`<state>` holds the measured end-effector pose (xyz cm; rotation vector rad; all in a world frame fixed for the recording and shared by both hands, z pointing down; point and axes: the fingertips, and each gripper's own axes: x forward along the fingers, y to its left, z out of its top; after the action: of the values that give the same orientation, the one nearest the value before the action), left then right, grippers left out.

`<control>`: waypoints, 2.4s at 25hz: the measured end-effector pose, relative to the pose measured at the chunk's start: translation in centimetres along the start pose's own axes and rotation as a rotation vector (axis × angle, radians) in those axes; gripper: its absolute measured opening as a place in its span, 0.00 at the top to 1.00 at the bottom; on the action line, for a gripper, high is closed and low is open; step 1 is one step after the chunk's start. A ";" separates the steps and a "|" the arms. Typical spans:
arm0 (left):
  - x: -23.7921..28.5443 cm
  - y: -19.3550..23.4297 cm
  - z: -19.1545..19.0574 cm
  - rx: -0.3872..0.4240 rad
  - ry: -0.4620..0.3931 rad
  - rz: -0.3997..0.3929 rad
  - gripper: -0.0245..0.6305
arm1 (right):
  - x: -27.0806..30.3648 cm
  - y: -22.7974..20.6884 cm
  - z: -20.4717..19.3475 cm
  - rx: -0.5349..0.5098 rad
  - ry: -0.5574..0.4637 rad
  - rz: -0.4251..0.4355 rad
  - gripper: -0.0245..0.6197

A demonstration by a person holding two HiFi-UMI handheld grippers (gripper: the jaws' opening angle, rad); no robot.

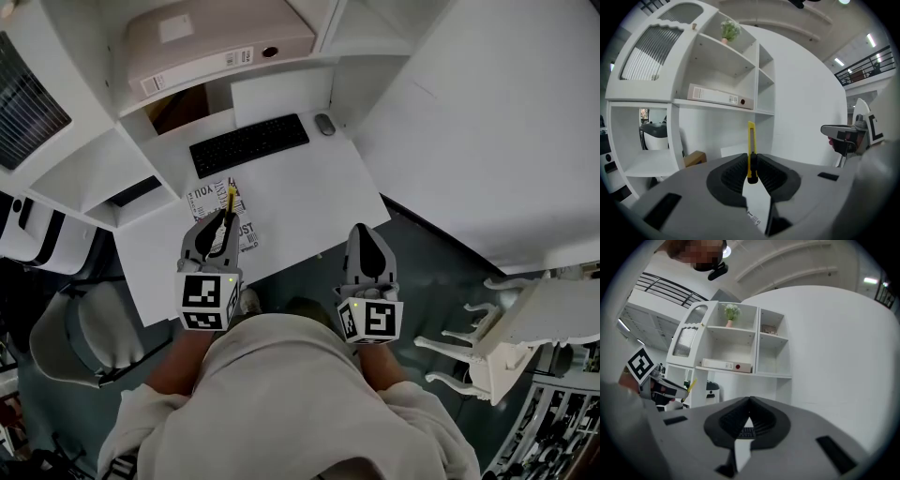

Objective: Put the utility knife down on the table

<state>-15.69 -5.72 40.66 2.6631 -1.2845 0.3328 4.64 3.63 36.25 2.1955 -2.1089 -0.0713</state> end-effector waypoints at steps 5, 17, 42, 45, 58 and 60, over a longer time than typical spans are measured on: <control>2.0 0.0 -0.6 -0.017 0.032 0.010 0.87 | 2.5 -0.7 -0.4 0.009 0.004 0.028 0.96; 8.4 -0.8 -2.9 -0.090 0.129 0.124 0.87 | 8.7 -5.1 -0.1 0.014 -0.020 0.152 0.96; 21.5 -0.4 -19.1 -0.325 0.542 0.288 0.86 | 15.9 -13.6 -2.4 0.006 0.024 0.227 0.96; 22.4 -0.5 -21.4 -0.364 0.588 0.299 0.86 | 16.5 -14.4 -3.0 0.003 0.038 0.225 0.96; 25.4 -0.1 -27.8 -0.453 0.722 0.347 0.86 | 18.1 -17.4 -5.2 0.001 0.088 0.216 0.96; 25.8 -0.2 -28.5 -0.466 0.733 0.354 0.86 | 18.3 -17.9 -5.4 -0.001 0.093 0.213 0.96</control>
<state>-3.56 -17.98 75.04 1.6747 -1.3405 0.8375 23.78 -13.71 40.42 1.9195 -2.2734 0.0453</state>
